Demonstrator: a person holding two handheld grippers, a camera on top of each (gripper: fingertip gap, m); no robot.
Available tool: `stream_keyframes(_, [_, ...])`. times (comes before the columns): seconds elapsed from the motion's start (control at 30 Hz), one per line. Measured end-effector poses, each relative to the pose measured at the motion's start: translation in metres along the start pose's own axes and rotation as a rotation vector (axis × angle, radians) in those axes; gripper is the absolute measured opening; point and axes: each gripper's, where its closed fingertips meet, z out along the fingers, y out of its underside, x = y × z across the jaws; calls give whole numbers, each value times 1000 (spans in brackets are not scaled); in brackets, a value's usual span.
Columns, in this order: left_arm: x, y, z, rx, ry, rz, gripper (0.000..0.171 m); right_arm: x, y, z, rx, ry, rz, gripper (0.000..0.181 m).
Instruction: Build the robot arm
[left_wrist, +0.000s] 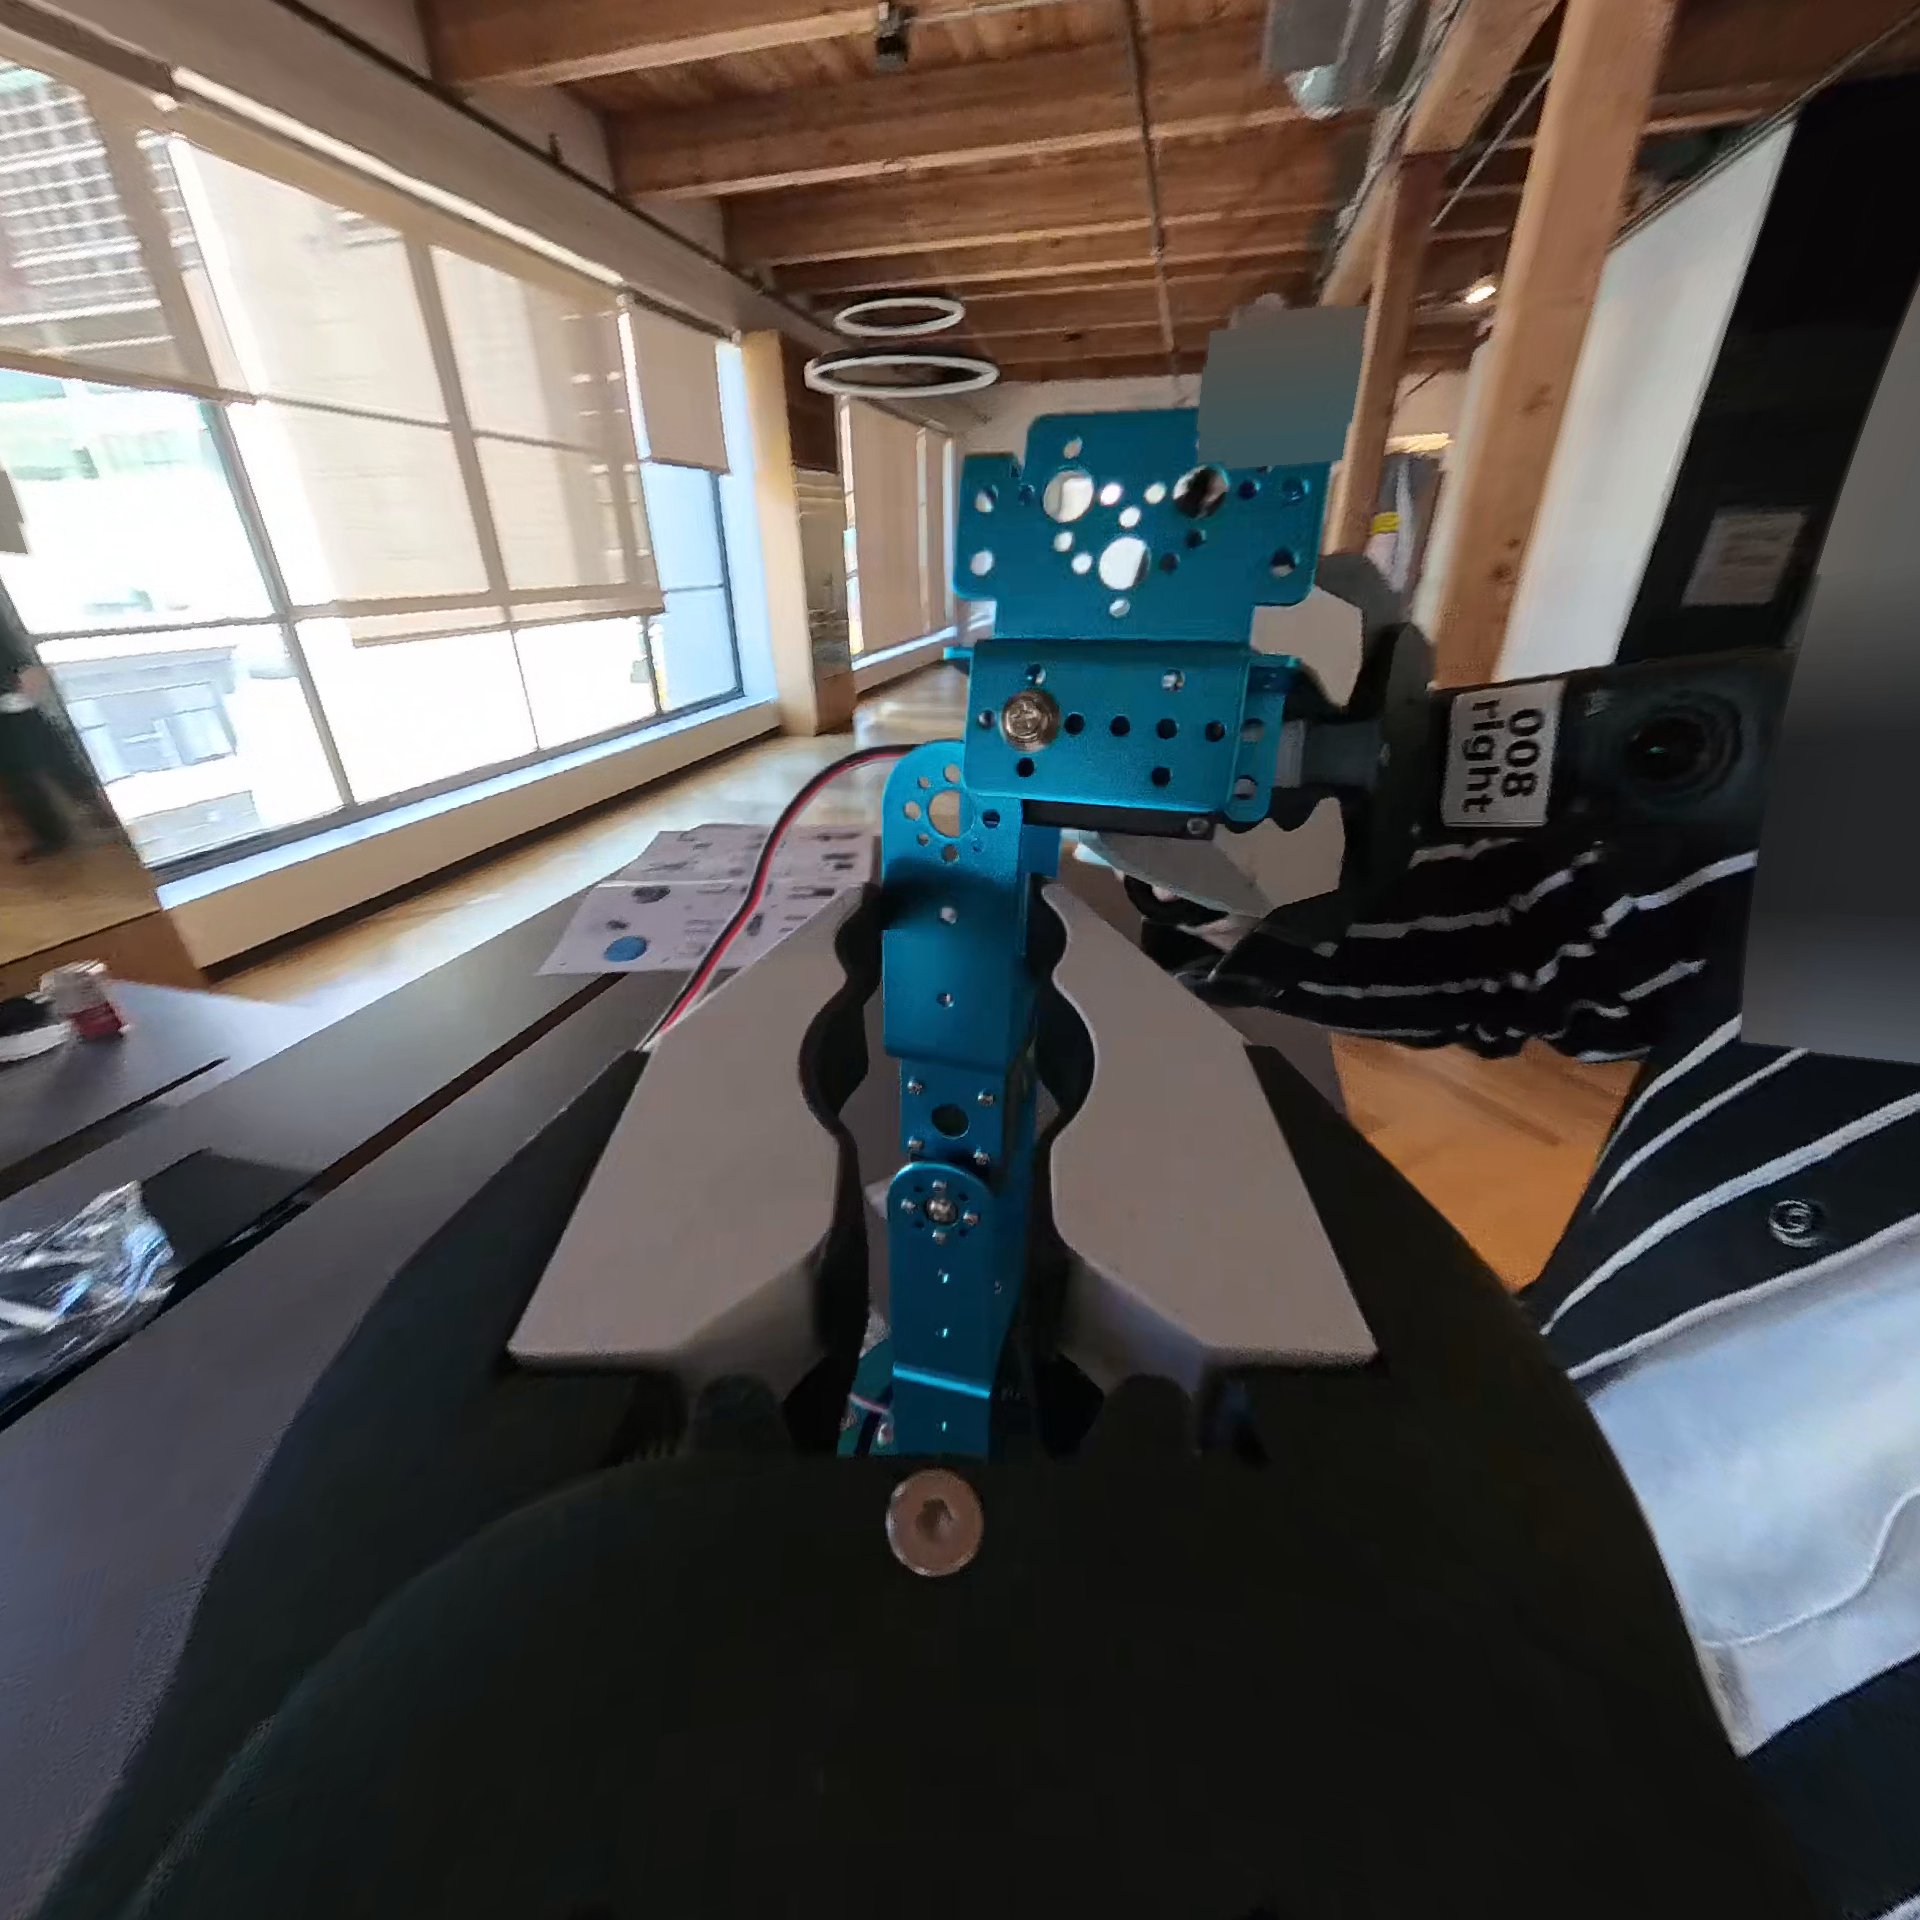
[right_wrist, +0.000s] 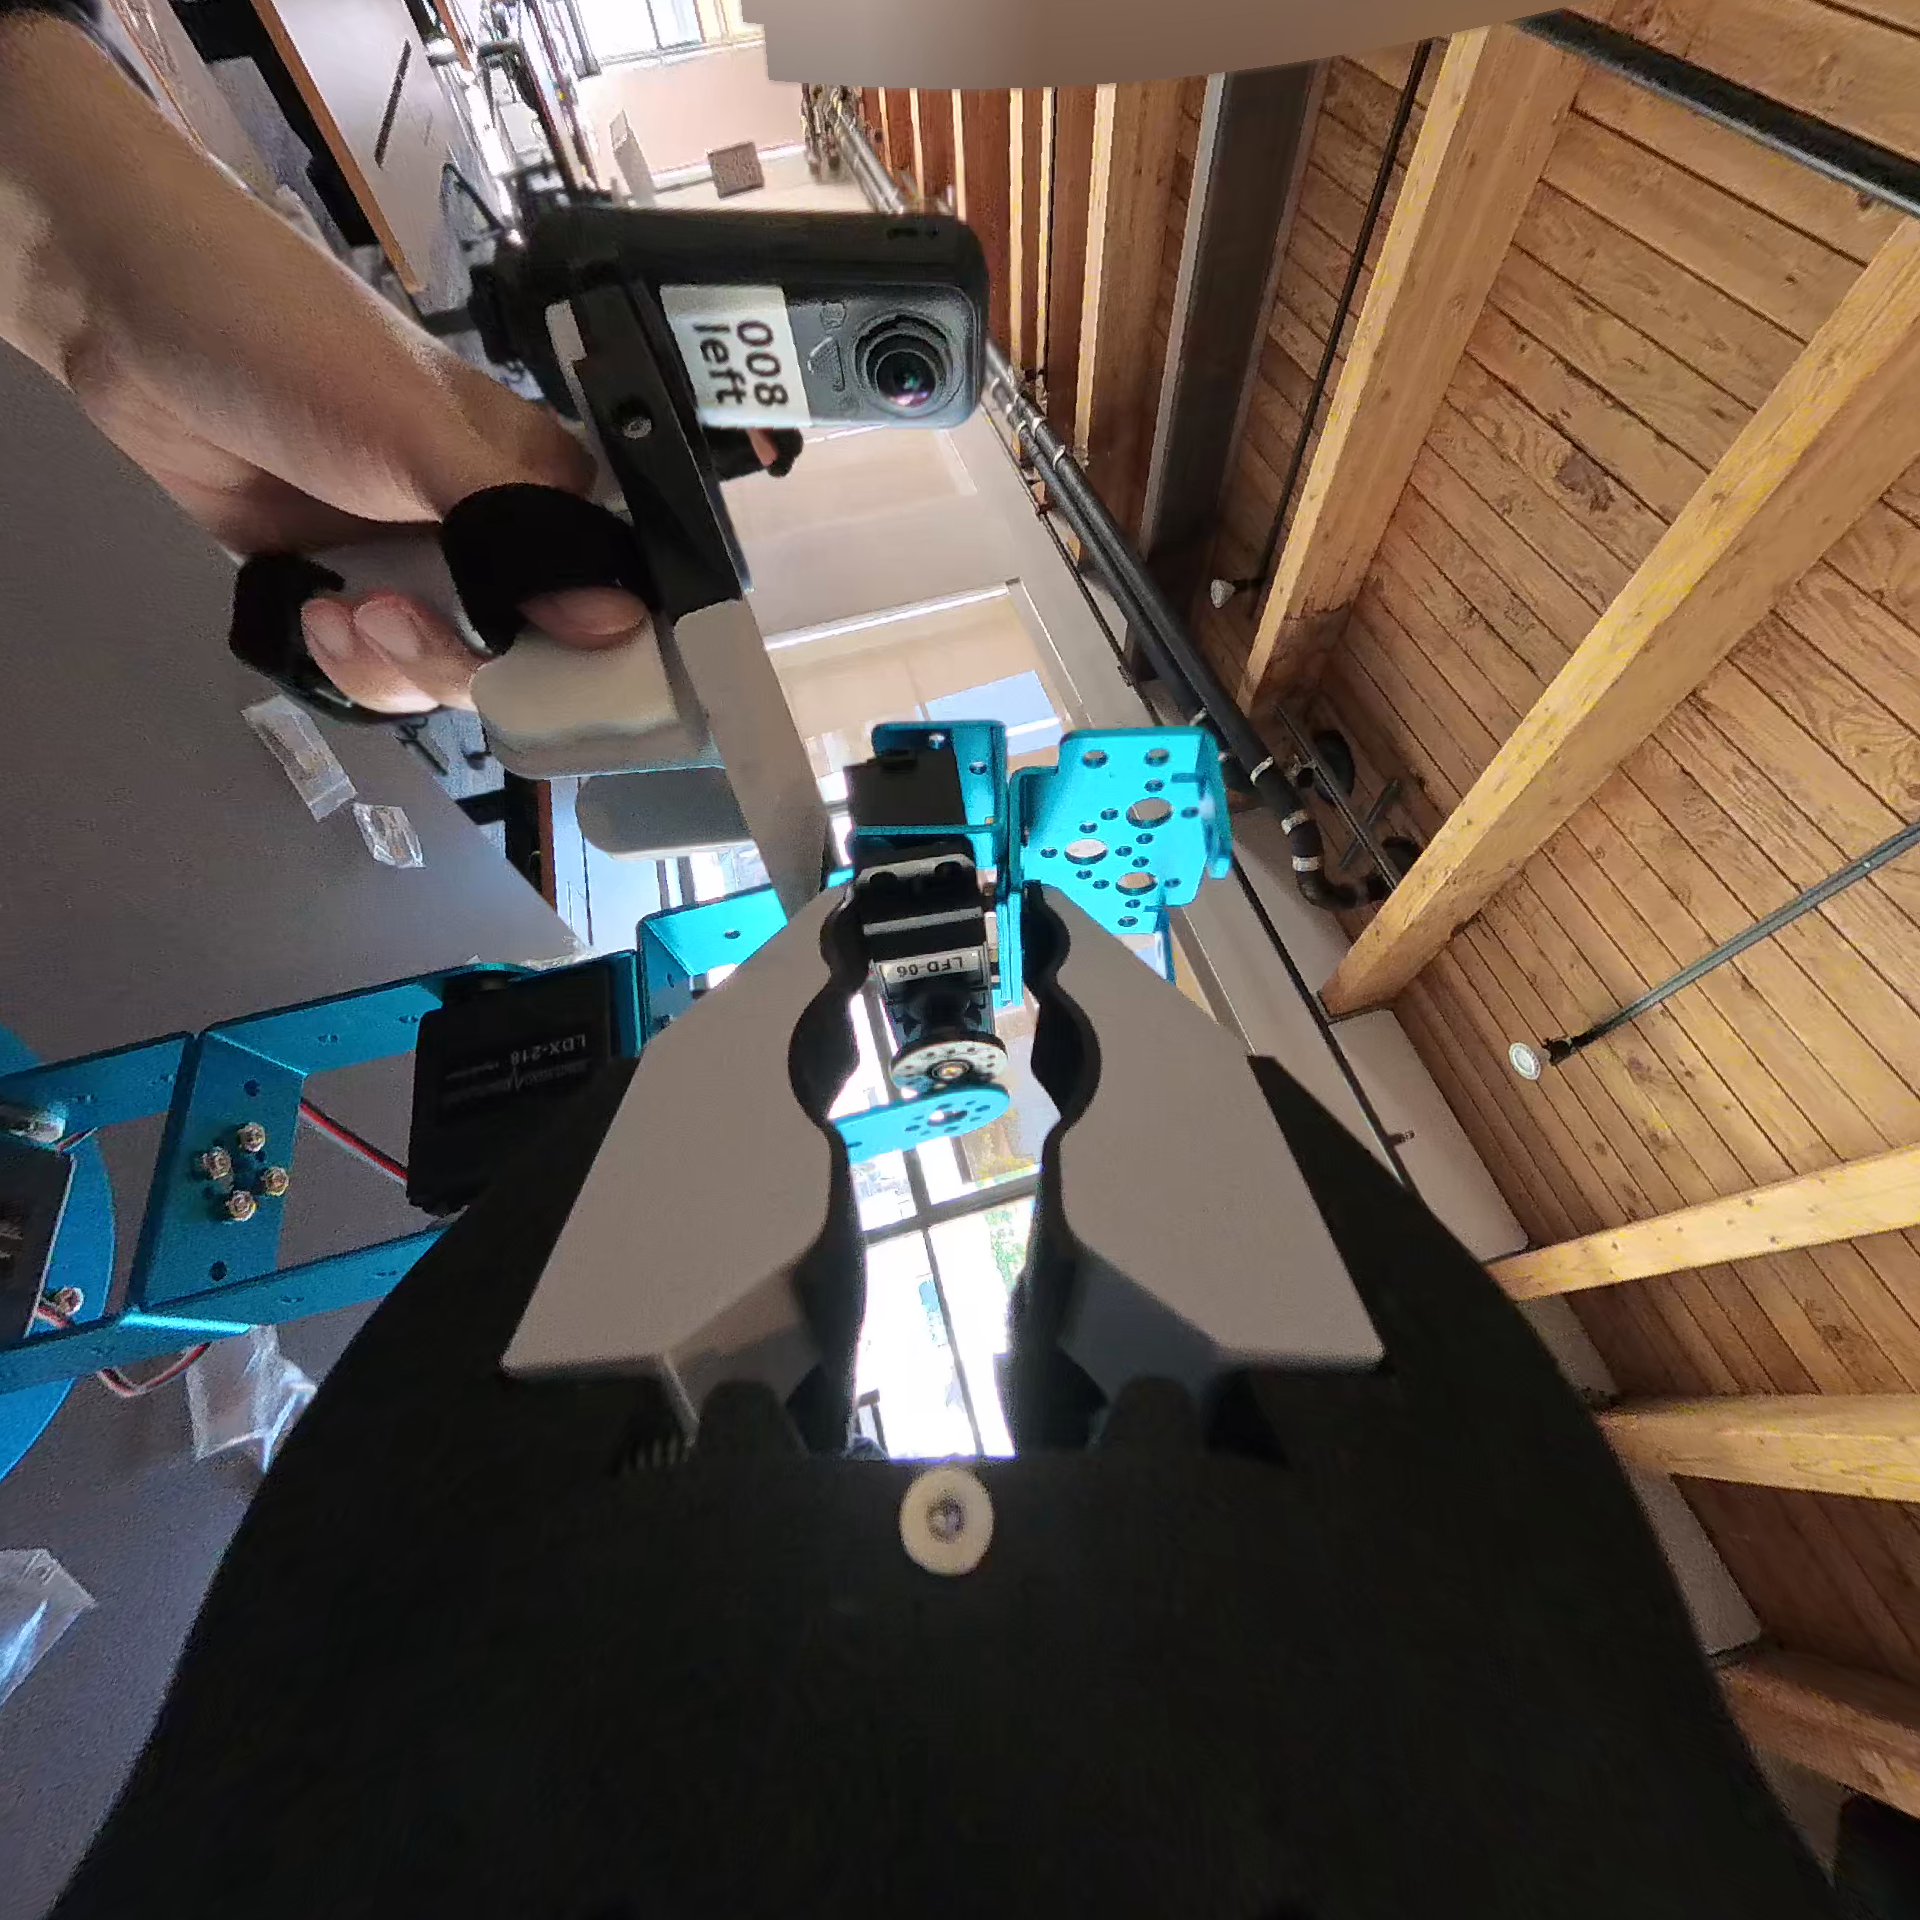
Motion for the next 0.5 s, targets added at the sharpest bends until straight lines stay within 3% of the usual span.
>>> stream_keyframes(0.13, [-3,-4,3,48,54,-11,40,4,-2,-2,13,-6,41,28])
stream_keyframes(0.27, [1,-3,8,62,110,4,25,7,-1,-1,3,-21,82,28])
stream_keyframes(0.5, [0,-7,10,123,114,25,29,14,2,1,21,-26,129,27])
